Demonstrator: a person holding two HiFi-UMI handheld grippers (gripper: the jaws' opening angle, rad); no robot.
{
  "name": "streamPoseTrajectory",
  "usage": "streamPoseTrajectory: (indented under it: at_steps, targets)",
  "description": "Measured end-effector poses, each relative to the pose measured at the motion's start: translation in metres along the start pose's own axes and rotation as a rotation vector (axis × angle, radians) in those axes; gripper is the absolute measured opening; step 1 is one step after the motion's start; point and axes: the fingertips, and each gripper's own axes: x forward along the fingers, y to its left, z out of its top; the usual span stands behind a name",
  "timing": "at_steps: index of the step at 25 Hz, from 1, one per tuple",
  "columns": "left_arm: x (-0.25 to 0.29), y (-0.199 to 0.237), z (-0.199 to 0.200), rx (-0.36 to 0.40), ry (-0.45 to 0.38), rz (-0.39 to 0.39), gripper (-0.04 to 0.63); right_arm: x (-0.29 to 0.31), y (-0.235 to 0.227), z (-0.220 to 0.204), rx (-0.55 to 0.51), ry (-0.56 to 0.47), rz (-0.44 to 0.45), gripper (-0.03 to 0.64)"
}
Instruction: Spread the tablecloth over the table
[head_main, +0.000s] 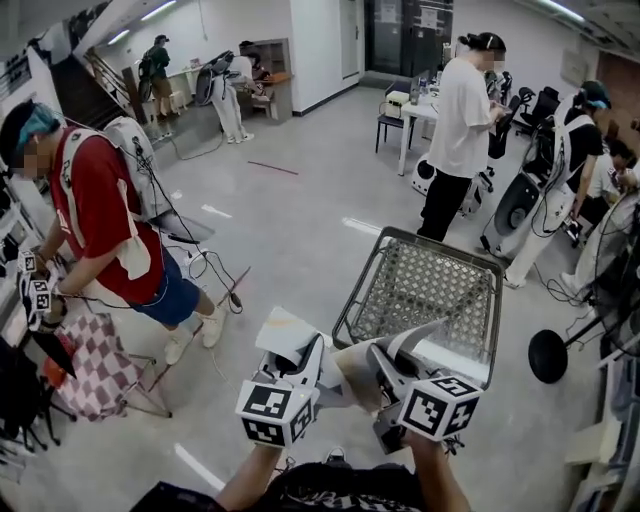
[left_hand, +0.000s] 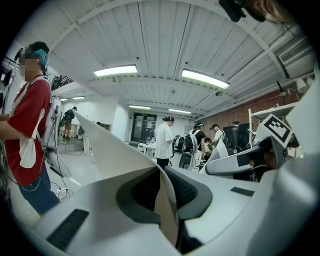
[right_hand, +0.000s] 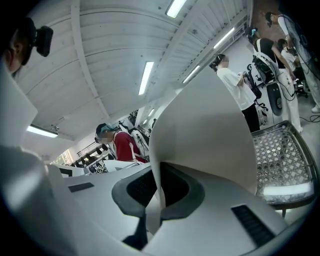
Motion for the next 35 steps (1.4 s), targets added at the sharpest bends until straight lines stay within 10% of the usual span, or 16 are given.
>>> streamPoseTrajectory:
  at_steps: [15, 35]
  targets:
    - [0.055, 0.066, 0.066, 0.046, -0.112, 0.085, 0.043, 0.096, 0.005, 0.071, -0.122, 0.015, 0.120, 0.017]
    - [0.319, -0.011, 0.263, 0.316, -0.326, 0.016, 0.038, 0.104, -0.153, 0.348, -0.179, -0.259, 0.248, 0.017]
